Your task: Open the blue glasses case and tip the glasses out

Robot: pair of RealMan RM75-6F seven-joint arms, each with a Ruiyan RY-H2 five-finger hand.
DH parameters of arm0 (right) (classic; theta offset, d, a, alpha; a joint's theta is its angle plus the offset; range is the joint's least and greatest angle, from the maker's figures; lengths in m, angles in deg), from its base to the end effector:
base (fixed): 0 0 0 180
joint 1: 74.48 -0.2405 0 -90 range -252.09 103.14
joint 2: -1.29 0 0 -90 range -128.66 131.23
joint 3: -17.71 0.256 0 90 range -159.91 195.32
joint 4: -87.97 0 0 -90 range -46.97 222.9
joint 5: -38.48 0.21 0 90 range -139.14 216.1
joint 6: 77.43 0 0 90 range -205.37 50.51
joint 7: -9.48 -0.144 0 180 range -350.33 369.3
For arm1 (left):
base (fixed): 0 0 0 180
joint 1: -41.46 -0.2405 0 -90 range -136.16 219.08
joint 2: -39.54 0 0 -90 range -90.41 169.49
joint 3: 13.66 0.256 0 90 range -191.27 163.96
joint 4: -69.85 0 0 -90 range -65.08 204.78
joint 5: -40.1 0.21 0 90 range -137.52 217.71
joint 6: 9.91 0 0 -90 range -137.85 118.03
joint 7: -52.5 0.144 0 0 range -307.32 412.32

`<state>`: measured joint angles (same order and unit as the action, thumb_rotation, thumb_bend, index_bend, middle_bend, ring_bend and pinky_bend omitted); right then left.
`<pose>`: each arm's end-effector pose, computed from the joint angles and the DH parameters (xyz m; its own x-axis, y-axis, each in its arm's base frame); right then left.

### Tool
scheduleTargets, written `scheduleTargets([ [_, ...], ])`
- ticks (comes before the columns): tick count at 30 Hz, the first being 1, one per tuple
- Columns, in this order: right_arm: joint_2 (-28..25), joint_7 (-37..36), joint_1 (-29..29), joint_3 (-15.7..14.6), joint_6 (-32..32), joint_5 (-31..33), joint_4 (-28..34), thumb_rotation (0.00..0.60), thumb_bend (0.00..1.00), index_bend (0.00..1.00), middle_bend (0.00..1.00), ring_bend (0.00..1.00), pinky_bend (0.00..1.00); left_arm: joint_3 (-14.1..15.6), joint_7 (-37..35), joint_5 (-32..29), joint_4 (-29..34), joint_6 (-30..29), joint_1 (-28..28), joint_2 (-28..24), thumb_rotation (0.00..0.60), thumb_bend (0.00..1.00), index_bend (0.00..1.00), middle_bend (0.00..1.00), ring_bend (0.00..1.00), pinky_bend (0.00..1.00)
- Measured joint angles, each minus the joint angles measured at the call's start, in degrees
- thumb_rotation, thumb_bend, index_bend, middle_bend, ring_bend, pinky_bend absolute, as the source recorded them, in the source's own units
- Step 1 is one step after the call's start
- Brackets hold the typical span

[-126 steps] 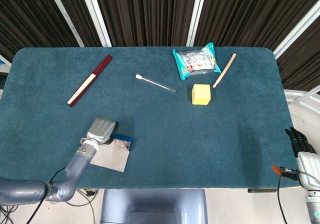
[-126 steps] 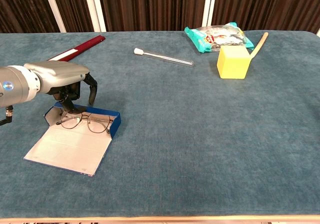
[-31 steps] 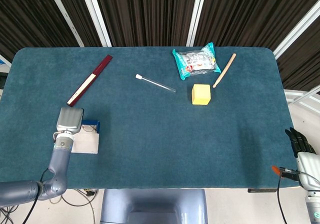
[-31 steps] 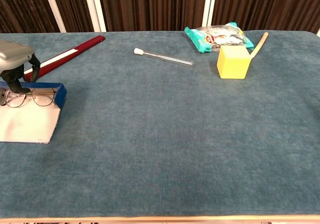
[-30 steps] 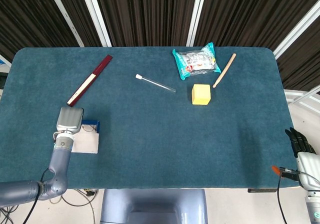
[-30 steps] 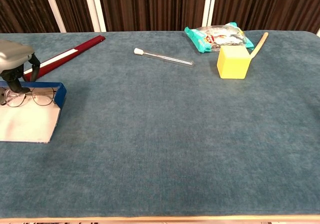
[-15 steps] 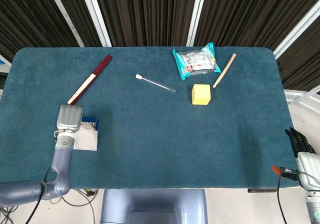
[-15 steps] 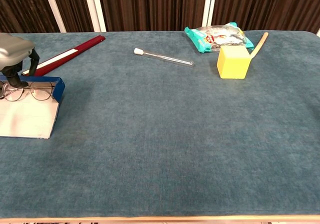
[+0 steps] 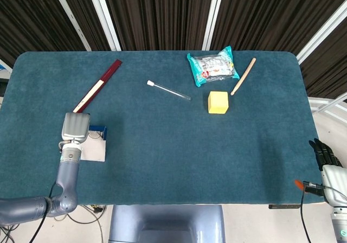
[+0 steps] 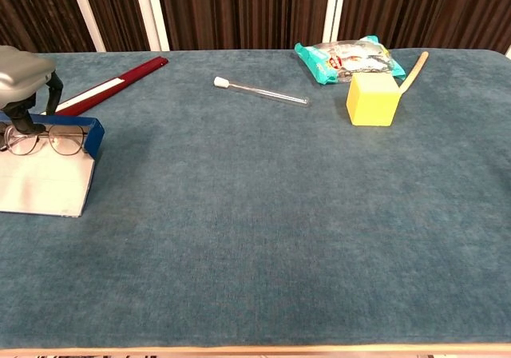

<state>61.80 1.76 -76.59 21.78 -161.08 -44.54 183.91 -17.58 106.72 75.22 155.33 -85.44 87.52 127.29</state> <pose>-0.3178 -0.1696 0.1756 0.2618 -0.0142 0.9650 -0.9615 0.0828 0.2620 -0.2068 0.3532 0.0258 0.7976 0.1943 0.5711 0.5828 -0.0038 -0.8126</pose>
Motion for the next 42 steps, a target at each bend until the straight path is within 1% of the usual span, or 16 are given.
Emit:
scheduleTargets([
  [7,0.0,-0.1,0.0,0.0,-0.1,-0.1,0.0,0.600,0.18,0.00,0.00,0.00,0.19,0.2,-0.2,2.4,-0.9,-0.8,-0.9,1.1,0.600,0.34,0.65,1.00,0.91,0.98],
  [16,0.0,-0.1,0.0,0.0,-0.1,-0.1,-0.1,0.600,0.18,0.00,0.00,0.00,0.19,0.3,0.0,3.9,-1.8,-0.7,-1.9,1.5,0.600,0.34,0.65,1.00,0.91,0.98],
  [23,0.0,-0.1,0.0,0.0,-0.1,-0.2,-0.1,0.600,0.18,0.00,0.00,0.00,0.19,-0.6,-0.3,3.9,-2.3,0.1,-2.4,1.5,0.600,0.34,0.65,1.00,0.91,0.98],
  [29,0.0,-0.1,0.0,0.0,-0.1,-0.2,-0.1,0.600,0.18,0.00,0.00,0.00,0.19,-1.9,-0.9,3.1,-2.8,1.5,-2.6,1.7,0.600,0.34,0.62,1.00,0.91,0.98],
  [31,0.0,-0.1,0.0,0.0,-0.1,-0.2,-0.1,0.600,0.18,0.00,0.00,0.00,0.19,-2.4,-1.4,2.8,-3.3,2.2,-2.5,2.0,0.600,0.34,0.57,1.00,0.91,0.98],
  [32,0.0,-0.1,0.0,0.0,-0.1,-0.1,-0.1,0.600,0.18,0.00,0.00,0.00,0.19,-2.6,-1.5,2.8,-3.6,2.4,-2.5,2.2,0.600,0.33,0.51,1.00,0.90,0.98],
  [34,0.0,-0.1,0.1,0.0,-0.2,-0.1,-0.1,0.600,0.18,0.00,0.00,0.00,0.19,-2.9,-2.0,2.8,-4.5,3.0,-2.5,2.8,0.600,0.31,0.35,1.00,0.90,0.98],
  [36,0.0,0.0,0.1,0.0,-0.2,-0.1,-0.1,0.600,0.18,0.00,0.00,0.00,0.19,-3.1,-2.4,2.9,-5.2,3.5,-2.4,3.4,0.600,0.27,0.24,1.00,0.89,0.98],
  [37,0.0,-0.1,0.1,0.0,-0.2,-0.1,-0.1,0.600,0.18,0.00,0.00,0.00,0.19,-3.3,-2.6,3.2,-5.7,3.7,-2.4,3.7,0.600,0.25,0.20,1.00,0.89,0.98],
  [39,0.0,-0.1,0.1,0.0,-0.2,-0.1,-0.1,0.600,0.18,0.00,0.00,0.00,0.19,-3.4,-2.9,3.7,-6.2,3.8,-2.4,4.1,0.600,0.24,0.17,1.00,0.89,0.98],
  [42,0.0,-0.1,0.1,0.0,-0.2,-0.2,-0.1,0.600,0.18,0.00,0.00,0.00,0.19,-3.6,-3.3,4.2,-6.3,3.8,-2.6,4.1,0.600,0.22,0.17,1.00,0.89,0.98],
])
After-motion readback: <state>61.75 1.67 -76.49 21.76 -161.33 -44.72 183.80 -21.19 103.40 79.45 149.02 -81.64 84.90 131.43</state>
